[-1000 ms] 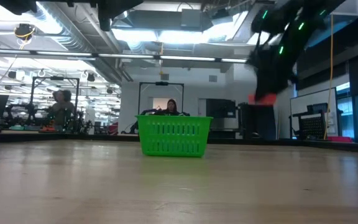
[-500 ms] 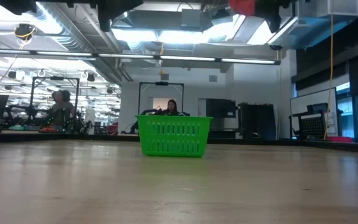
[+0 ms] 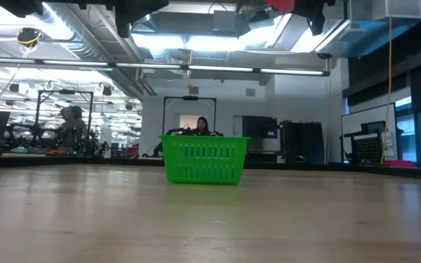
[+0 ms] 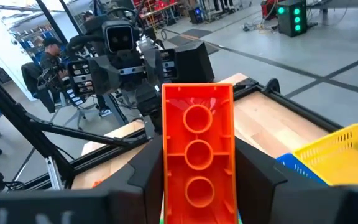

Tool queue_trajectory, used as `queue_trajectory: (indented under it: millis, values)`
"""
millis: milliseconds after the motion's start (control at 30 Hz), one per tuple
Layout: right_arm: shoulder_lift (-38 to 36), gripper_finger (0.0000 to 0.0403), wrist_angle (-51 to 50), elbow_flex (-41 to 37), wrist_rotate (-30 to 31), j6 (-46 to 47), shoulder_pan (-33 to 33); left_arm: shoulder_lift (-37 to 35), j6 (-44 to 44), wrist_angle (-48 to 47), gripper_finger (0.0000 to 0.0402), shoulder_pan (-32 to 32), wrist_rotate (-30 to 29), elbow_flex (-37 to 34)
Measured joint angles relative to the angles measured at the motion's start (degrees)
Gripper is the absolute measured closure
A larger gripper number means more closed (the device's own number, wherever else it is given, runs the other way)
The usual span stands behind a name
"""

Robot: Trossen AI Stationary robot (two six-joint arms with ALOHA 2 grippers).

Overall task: Sort & place blocks by color
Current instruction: Put the top orange game piece into the yellow basket

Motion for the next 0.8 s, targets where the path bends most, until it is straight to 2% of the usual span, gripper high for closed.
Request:
queue_trajectory:
  millis: [633,800]
  values:
    - [0.1,0.0261,0.0,0.0,0.0,-0.3,0.0,0.0,-0.2,0.1,0.0179,0.0,0.0,0.0]
    - [3.1,0.0261,1.9,0.3,0.3,-0.2,-0.2,0.0,-0.2,0.1,0.0179,0.0,0.0,0.0]
